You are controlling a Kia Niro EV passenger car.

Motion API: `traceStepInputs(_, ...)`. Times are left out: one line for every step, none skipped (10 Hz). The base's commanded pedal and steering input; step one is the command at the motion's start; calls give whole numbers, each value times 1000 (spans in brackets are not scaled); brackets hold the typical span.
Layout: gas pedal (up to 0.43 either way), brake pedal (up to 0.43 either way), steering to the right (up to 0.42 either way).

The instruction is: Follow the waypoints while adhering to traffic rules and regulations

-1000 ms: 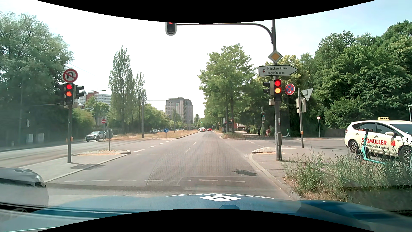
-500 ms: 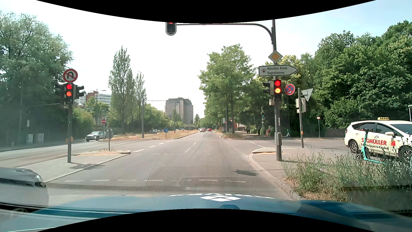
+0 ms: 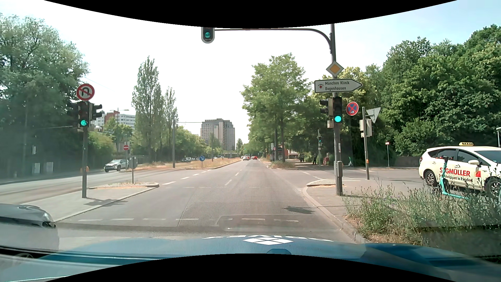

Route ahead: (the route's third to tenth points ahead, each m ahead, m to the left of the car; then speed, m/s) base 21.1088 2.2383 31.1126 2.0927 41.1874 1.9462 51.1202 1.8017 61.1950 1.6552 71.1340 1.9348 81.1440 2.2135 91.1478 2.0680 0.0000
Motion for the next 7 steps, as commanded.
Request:
traceStepInputs(98, 0, -17)
traceStepInputs(98, 0, -18)
traceStepInputs(110, 0, -18)
traceStepInputs(118, 0, -18)
traceStepInputs(118, 0, -18)
traceStepInputs(130, 0, -18)
traceStepInputs(138, 0, -18)
